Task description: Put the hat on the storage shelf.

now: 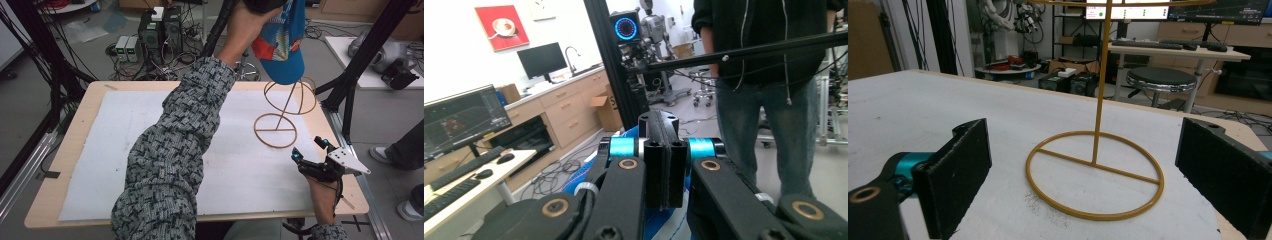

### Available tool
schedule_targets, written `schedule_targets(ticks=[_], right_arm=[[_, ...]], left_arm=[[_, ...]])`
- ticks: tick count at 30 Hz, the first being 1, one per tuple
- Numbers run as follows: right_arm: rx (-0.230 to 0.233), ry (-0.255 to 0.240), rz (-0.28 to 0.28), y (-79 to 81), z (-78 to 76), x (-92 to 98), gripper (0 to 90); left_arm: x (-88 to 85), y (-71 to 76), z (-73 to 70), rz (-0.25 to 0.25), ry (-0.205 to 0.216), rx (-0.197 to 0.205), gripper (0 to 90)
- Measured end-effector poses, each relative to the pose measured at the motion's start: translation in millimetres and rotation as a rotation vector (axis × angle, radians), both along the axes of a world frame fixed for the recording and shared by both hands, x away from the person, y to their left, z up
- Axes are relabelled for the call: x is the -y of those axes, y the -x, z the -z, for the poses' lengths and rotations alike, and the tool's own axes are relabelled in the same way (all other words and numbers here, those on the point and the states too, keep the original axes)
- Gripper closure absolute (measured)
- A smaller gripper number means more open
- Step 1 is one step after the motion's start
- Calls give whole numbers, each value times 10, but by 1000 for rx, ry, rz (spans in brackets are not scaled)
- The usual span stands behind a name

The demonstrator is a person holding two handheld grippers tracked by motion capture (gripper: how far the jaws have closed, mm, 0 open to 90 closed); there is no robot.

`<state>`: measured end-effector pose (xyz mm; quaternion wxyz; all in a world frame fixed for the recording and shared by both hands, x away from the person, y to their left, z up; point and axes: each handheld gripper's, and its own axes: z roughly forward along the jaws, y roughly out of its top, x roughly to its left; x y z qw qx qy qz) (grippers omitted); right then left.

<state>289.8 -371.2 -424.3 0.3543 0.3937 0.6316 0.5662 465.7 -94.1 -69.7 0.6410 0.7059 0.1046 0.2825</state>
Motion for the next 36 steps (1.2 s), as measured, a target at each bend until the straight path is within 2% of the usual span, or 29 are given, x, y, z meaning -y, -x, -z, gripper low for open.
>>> schedule_targets(ticks=[5,6,7,10,11,12,13,19,27,32,35,36], right_arm=[[1,5,2,10,-2,-1,68],[1,10,3,10,-2,3,68],[3,10,2,9,-2,3,68],[5,12,4,10,-1,12,68],[4,13,4,10,0,18,68],[3,10,5,10,0,19,69],[6,12,4,9,1,19,68],[1,19,1,6,2,13,68],[-3,20,0,4,1,0,68],[-4,19,0,-1,4,5,68],[-4,20,-1,-2,5,6,68],[0,22,0,-5,5,9,68]], left_arm=[[94,-70,96,4,-28,-34,897],[122,-109,159,1,-55,-39,897],[130,-135,203,0,-63,-49,897],[130,-175,266,-2,-75,-64,897],[129,-222,338,-7,-93,-82,897],[129,-222,338,-7,-93,-82,897],[124,-263,402,-6,-118,-103,897],[127,-334,550,12,-157,-144,897],[174,-376,717,33,-183,-177,896],[214,-432,868,38,-196,-222,897],[230,-452,920,43,-205,-231,896],[231,-453,980,40,-186,-225,897]])
